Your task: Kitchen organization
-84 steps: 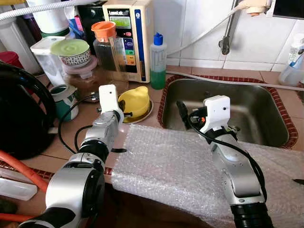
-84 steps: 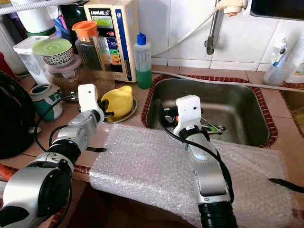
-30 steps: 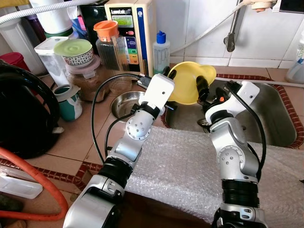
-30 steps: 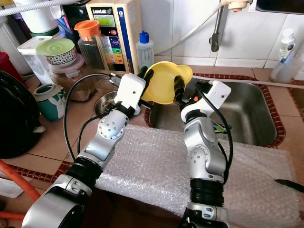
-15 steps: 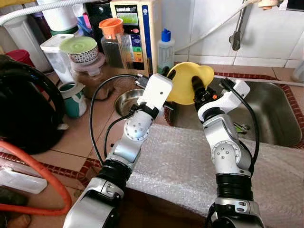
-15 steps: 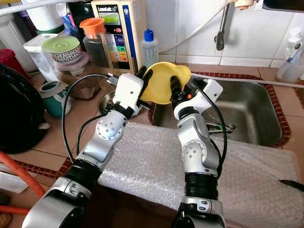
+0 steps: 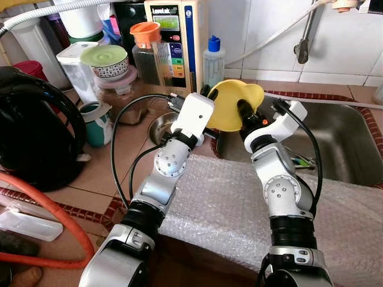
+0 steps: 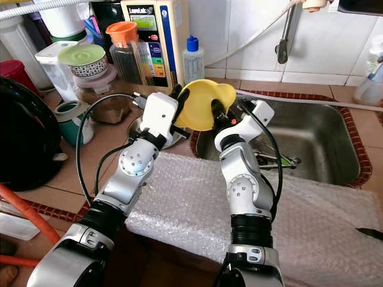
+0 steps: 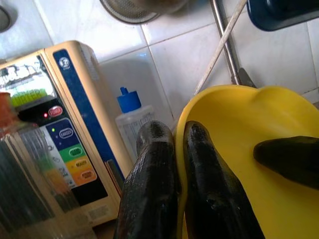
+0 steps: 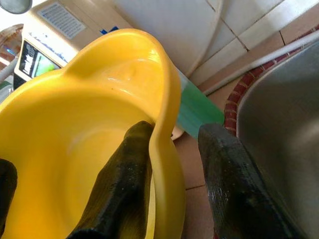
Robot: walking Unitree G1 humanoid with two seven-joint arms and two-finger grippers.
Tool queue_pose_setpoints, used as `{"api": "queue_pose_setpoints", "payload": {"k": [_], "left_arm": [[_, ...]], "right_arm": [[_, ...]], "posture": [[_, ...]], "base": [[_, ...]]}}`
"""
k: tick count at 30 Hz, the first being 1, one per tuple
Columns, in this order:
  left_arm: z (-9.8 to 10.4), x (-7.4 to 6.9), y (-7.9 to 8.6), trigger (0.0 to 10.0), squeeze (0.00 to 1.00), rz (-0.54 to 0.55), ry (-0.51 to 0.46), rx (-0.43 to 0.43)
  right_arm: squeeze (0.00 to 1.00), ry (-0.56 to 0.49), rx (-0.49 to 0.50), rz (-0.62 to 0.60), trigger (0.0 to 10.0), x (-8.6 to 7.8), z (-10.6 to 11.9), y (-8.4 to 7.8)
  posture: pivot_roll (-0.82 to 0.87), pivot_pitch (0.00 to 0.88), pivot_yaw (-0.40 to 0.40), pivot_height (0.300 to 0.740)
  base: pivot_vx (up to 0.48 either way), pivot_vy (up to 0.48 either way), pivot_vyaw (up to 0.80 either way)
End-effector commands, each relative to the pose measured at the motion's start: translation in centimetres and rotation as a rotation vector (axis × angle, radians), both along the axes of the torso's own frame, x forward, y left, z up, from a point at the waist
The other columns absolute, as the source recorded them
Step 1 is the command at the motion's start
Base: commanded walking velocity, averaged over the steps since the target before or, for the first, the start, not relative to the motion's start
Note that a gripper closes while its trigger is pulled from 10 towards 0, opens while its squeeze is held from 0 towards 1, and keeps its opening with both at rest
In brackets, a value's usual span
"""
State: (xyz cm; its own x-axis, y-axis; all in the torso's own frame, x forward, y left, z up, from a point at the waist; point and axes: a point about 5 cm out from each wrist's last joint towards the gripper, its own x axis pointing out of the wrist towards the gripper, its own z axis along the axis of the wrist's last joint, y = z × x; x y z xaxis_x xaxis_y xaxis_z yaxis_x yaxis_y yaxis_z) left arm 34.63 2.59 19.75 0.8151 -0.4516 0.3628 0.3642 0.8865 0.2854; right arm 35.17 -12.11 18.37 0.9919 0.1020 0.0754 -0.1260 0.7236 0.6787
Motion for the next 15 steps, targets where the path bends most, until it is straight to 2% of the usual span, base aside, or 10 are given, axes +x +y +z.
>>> {"api": "queue_pose_setpoints", "payload": {"k": [1,7,8,10,11,12,13,15], "left_arm": [[1.7,-0.9,-0.5,10.0,0.00,-0.050,-0.094,-0.024],[1.2,-0.4,0.6,10.0,0.00,-0.003,-0.052,-0.051],[1.1,-0.3,0.8,10.0,0.51,0.007,-0.047,-0.055],[1.0,-0.3,1.1,10.0,0.51,0.018,-0.042,-0.057],[0.9,-0.2,1.3,10.0,0.77,0.029,-0.034,-0.063],[0.8,-0.2,1.3,10.0,0.78,0.031,-0.032,-0.064],[0.8,-0.2,1.4,10.0,1.00,0.029,-0.027,-0.068],[0.8,-0.2,1.4,10.0,1.00,0.031,-0.025,-0.073]], "right_arm": [[0.00,0.081,0.018,-0.142,0.0,0.3,-1.0,-2.7],[0.00,0.048,-0.095,-0.174,0.0,0.2,-0.8,-3.3],[0.00,0.043,-0.109,-0.182,0.0,0.2,-0.7,-3.5],[0.00,0.040,-0.119,-0.187,0.0,0.2,-0.6,-3.7],[0.00,0.031,-0.143,-0.193,0.0,0.2,-0.5,-4.0],[0.00,0.029,-0.151,-0.195,0.0,0.2,-0.4,-4.1],[0.00,0.027,-0.160,-0.196,0.0,0.3,-0.4,-4.1],[0.00,0.025,-0.167,-0.197,0.0,0.3,-0.3,-4.3]], "posture": [[-0.01,0.000,0.101,0.740],[-0.01,0.000,0.087,0.740],[-0.01,0.000,0.084,0.740],[-0.01,0.000,0.079,0.740],[-0.01,0.000,0.075,0.740],[-0.01,0.000,0.073,0.740],[-0.01,0.000,0.071,0.740],[-0.02,0.000,0.066,0.740]], "base": [[0.000,0.000,0.00],[0.000,0.000,0.00],[0.000,0.000,0.00],[0.000,0.000,0.00],[0.000,0.000,0.00],[0.000,0.000,0.00],[0.000,0.000,0.00],[0.000,0.000,0.00]]}}
